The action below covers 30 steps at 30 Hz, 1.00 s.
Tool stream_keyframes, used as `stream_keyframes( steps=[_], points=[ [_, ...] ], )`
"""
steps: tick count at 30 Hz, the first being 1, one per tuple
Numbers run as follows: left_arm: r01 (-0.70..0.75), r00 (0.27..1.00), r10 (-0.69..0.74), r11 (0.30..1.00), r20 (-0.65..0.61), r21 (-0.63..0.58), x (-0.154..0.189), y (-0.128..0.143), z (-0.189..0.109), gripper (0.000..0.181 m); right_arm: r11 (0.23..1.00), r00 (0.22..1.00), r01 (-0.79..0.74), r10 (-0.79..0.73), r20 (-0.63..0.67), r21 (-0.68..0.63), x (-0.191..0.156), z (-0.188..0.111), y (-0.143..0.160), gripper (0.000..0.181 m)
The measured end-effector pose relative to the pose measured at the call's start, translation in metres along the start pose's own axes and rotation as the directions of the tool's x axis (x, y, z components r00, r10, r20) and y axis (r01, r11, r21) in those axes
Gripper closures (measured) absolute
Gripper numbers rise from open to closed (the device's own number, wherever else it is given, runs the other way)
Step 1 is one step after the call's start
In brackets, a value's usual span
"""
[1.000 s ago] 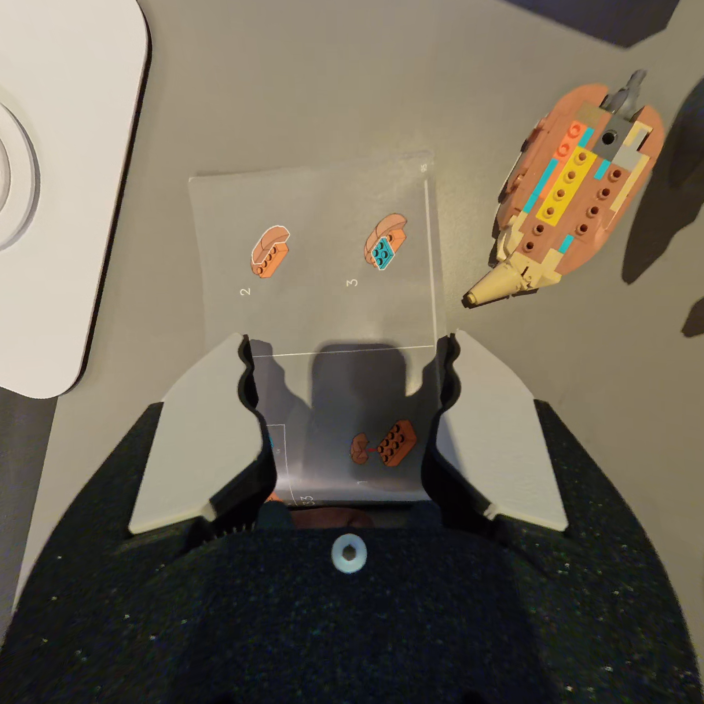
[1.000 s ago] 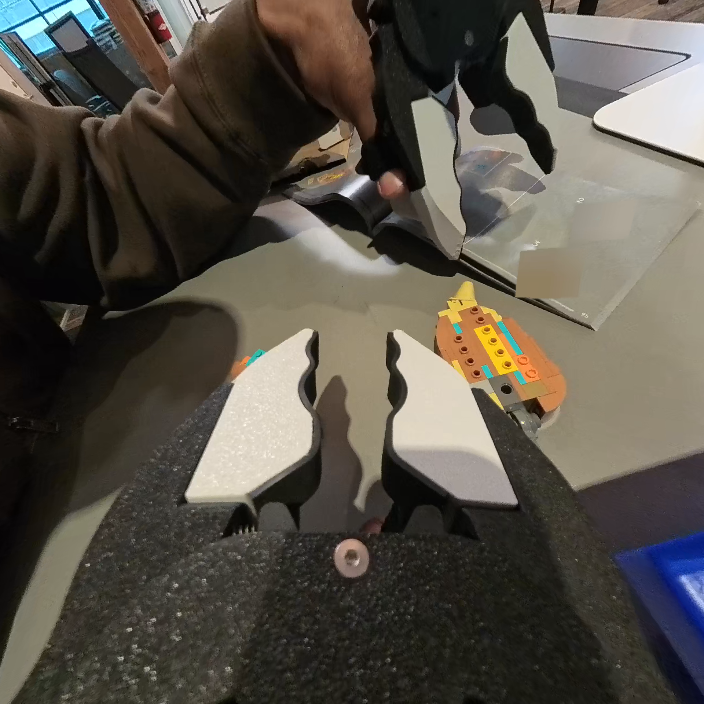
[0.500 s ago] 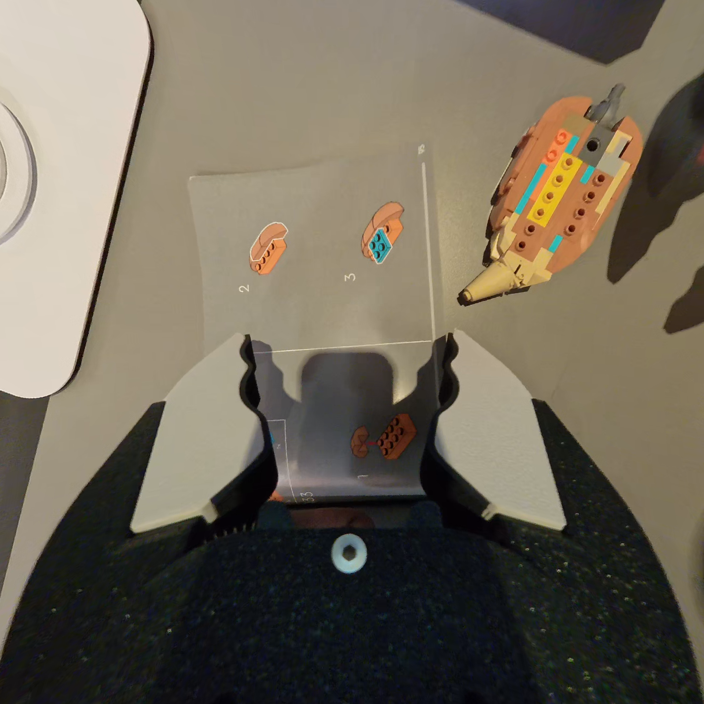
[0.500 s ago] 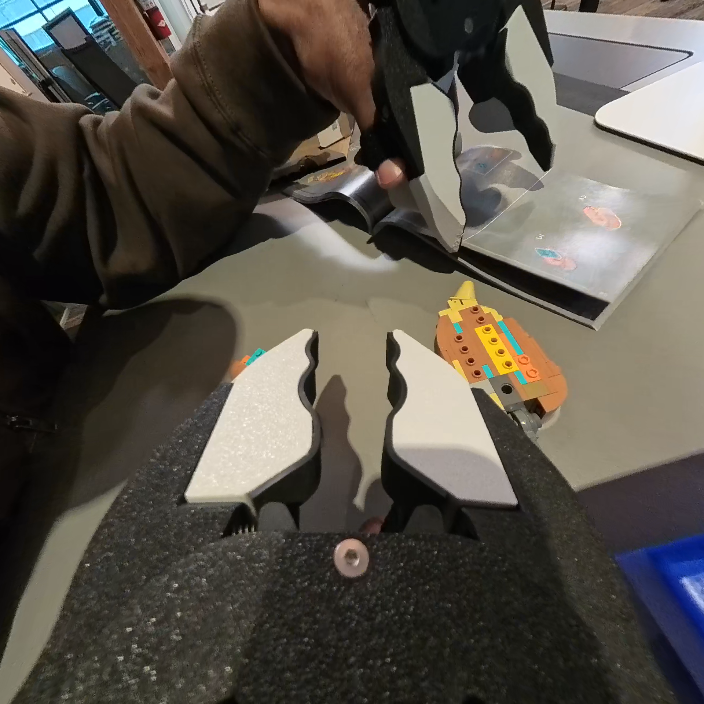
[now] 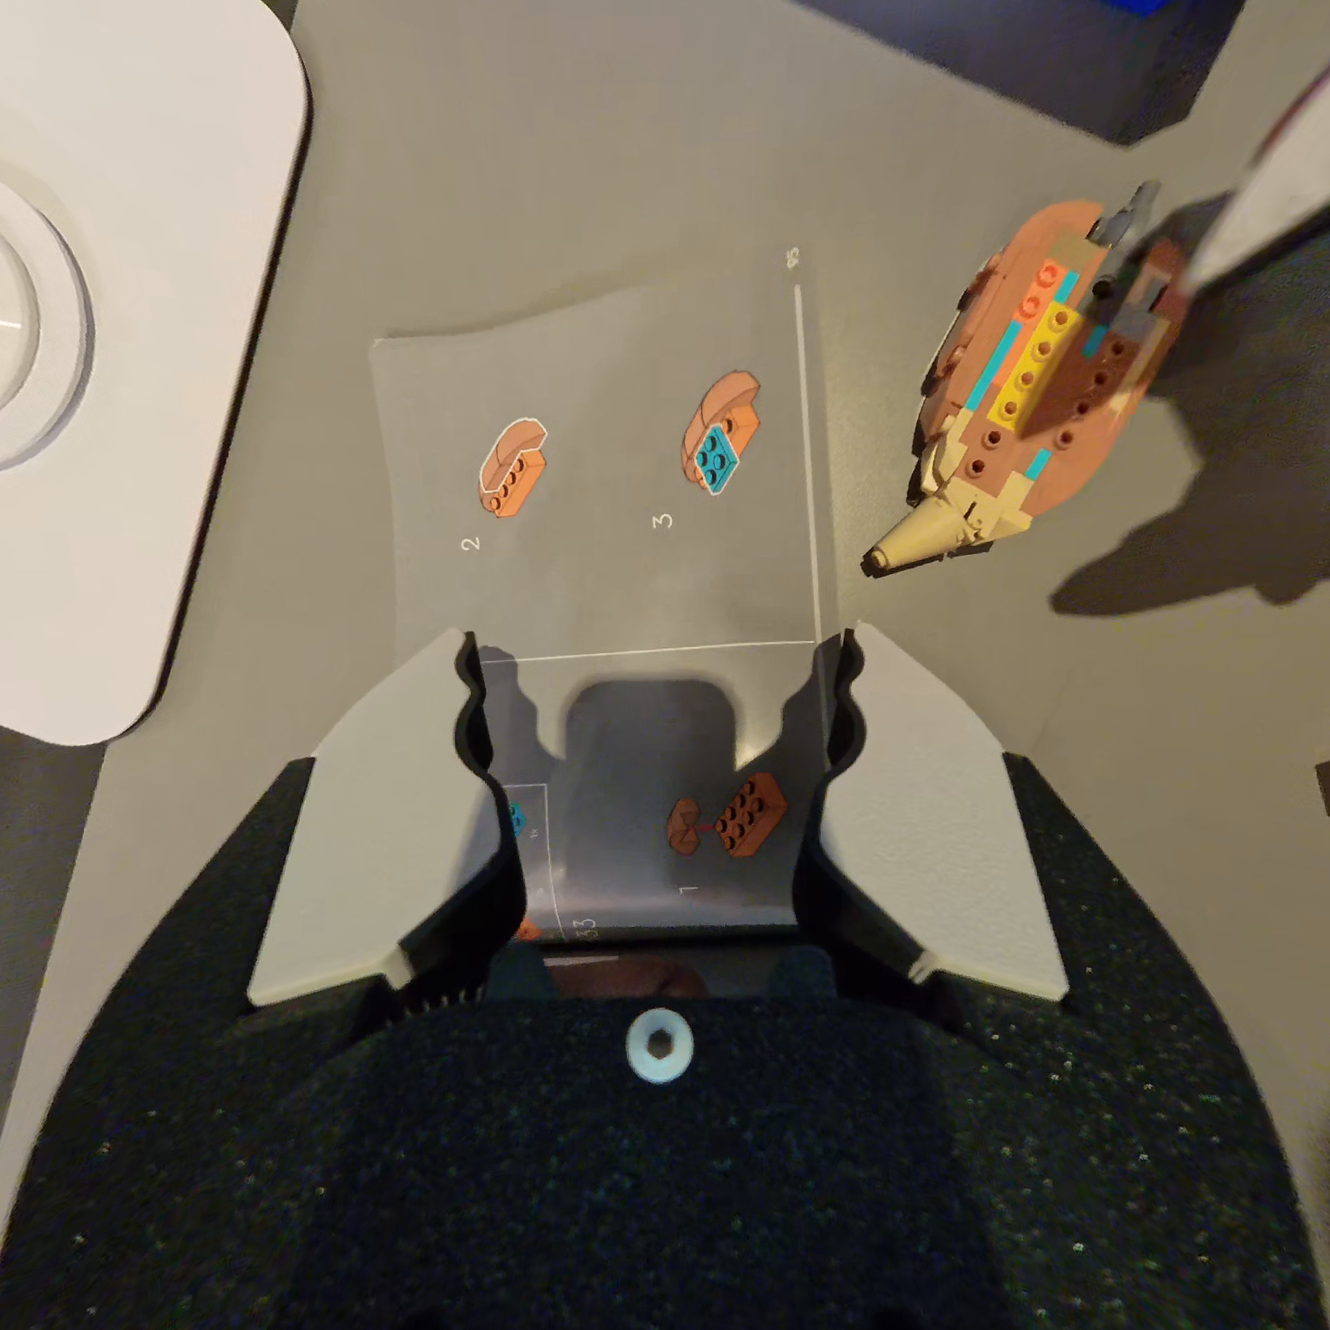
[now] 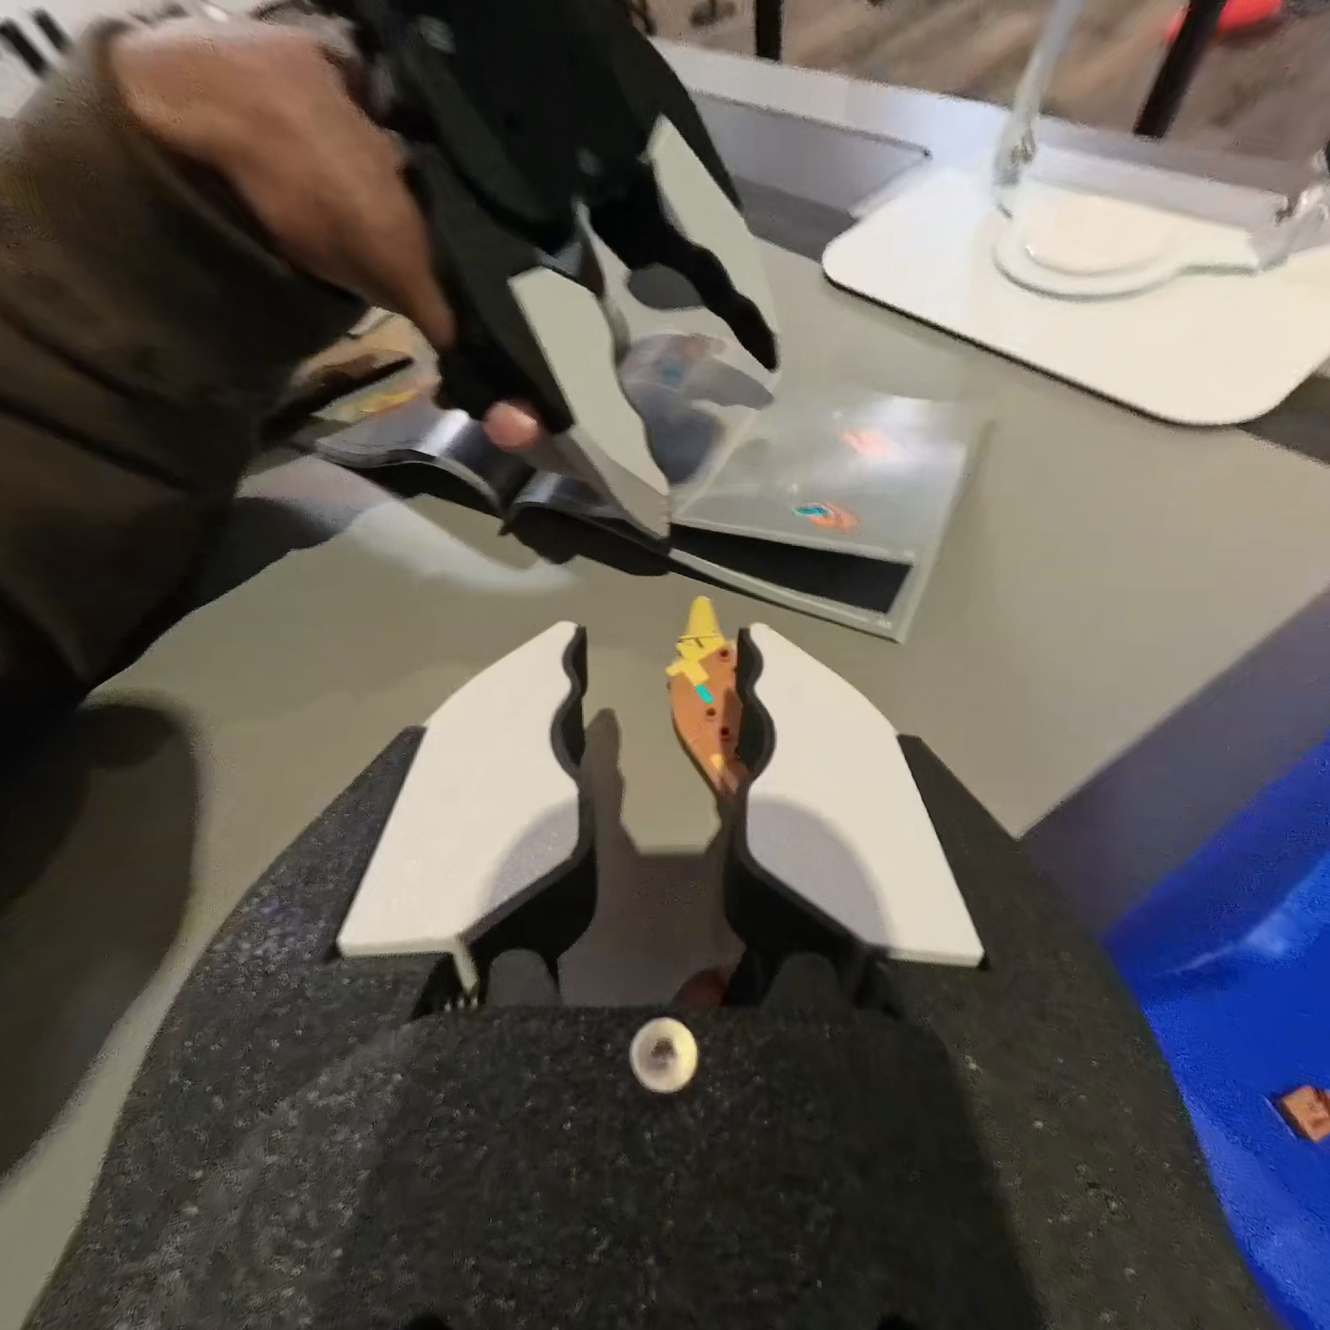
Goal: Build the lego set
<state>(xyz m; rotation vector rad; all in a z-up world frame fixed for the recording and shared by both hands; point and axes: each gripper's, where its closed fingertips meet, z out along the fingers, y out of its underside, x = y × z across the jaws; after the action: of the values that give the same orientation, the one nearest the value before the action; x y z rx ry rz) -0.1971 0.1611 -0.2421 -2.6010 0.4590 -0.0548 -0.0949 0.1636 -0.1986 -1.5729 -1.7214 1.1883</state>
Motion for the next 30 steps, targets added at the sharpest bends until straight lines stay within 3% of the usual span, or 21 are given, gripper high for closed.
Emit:
stream_keyframes(
  steps=[11, 21, 30],
  points=[
    [0.005, 1.0, -0.005, 1.0, -0.005, 0.019, -0.001, -0.001, -0.005, 0.088, 0.985, 0.984, -0.16, 0.153, -0.094, -0.071, 0.031, 0.044, 0.0, 0.137],
    [0.008, 1.0, -0.008, 1.0, -0.019, 0.024, -0.002, 0.001, -0.005, 0.088, 0.987, 0.987, -0.129, 0.118, -0.109, -0.096, 0.037, 0.061, -0.004, 0.138],
    [0.0, 1.0, 0.001, 1.0, -0.022, 0.023, -0.001, 0.002, -0.007, 0.088, 0.994, 0.996, -0.09, 0.088, -0.033, -0.069, 0.028, 0.064, -0.01, 0.136]
  ],
)
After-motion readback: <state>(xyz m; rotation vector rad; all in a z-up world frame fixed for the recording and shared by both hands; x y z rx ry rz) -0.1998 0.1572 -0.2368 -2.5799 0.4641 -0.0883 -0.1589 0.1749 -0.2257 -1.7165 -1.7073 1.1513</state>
